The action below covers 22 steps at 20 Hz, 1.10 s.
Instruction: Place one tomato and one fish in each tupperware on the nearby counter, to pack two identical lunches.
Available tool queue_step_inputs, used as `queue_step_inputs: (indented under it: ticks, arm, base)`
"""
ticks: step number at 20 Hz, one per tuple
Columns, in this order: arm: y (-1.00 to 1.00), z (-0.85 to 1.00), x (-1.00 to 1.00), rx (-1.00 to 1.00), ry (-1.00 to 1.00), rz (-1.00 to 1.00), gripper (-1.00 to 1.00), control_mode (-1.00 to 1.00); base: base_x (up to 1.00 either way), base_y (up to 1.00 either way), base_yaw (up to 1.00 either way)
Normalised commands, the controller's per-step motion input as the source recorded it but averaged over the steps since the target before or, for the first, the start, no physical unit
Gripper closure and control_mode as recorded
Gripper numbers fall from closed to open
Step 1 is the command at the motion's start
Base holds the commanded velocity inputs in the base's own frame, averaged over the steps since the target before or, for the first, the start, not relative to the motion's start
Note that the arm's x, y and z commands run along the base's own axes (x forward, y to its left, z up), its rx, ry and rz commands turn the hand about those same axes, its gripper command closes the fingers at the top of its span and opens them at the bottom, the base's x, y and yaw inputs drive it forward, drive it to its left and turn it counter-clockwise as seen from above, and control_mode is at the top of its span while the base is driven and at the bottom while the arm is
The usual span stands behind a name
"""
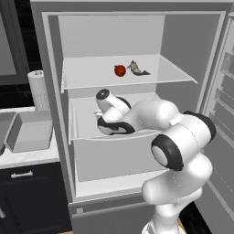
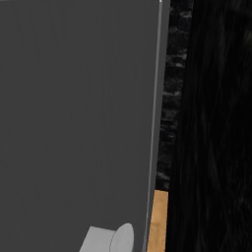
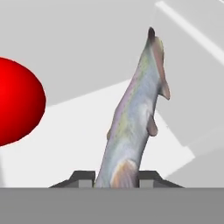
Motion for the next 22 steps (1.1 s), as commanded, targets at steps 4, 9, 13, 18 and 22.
queue_step_inputs:
  ticks: [4,9,13,18,22]
  arm:
    - [-0.04,0.03,-1.00,0.00,0.01,-0.09,1.00,-1.00]
    - [-0.29,0.61,-1.00,0.00,0.01,-0.07,1.00,-1.00]
    - [-0.46,1.00,-1.00,0.01,0.16,0.06,1.00,-1.00]
    - [-0.47,0.93,-1.00,0.00,0.15,0.12,1.00,-1.00]
    - [-0.38,0.60,-1.00,0.00,0.02,0.16,1.00,-1.00]
  base:
    - [0.00,0.00,0.00]
    - [0.00,0.00,0.00]
    - [0.00,0.00,0.00]
    - [0.00,0.00,0.00]
    - [0.00,0.00,0.00]
